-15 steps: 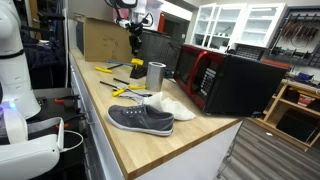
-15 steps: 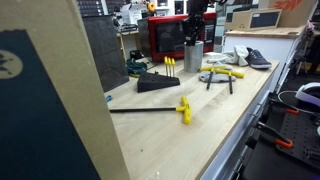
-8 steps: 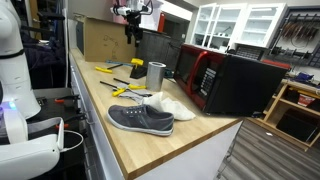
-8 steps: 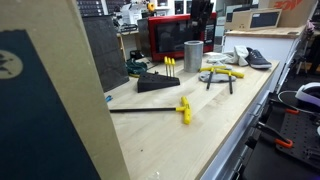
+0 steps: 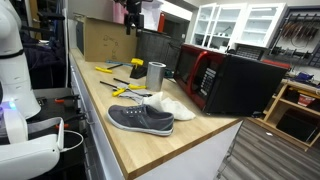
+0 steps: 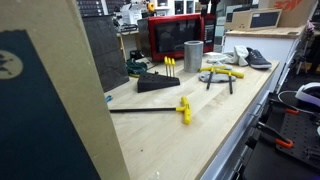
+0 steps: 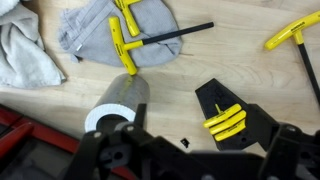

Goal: Move one black and yellow object in the metal tin, then to the black holder

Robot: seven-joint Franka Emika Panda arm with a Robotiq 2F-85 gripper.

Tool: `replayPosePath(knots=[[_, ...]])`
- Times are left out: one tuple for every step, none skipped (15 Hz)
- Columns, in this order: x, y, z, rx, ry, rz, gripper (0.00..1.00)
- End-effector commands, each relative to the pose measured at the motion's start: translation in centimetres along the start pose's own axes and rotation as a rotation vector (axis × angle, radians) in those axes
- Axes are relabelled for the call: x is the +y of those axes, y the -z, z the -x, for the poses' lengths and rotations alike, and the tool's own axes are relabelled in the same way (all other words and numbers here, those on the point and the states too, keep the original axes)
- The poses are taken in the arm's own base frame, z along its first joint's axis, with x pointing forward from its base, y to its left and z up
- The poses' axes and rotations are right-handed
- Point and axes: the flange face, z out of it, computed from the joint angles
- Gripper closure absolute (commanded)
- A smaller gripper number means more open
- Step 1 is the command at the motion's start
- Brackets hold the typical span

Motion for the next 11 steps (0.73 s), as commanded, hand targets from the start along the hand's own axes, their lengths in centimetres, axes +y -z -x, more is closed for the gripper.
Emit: replayPosePath(knots=[[-0.1, 3.4, 0.7, -0.005, 0.01, 0.014, 0.0], [-0.2, 4.0, 0.9, -0.011, 0.01, 0.011, 0.0], [-0.3, 4.6, 0.9, -0.004, 0.015, 0.015, 0.0], [-0.5, 5.2, 1.0, 0.025, 0.005, 0.02, 0.0], [-0.7, 5.4, 0.9, 0.025, -0.016, 0.024, 0.0], [-0.4, 4.4, 0.7, 0.024, 0.002, 0.004, 0.0], [-0.5, 4.7, 0.8, 0.03, 0.001, 0.006, 0.0], [-0.5, 4.8, 0.8, 0.033, 0.001, 0.006, 0.0], [-0.6, 4.8, 0.8, 0.033, 0.001, 0.006, 0.0], [-0.6, 4.8, 0.8, 0.033, 0.001, 0.006, 0.0], [-0.6, 4.8, 0.8, 0.033, 0.001, 0.006, 0.0]])
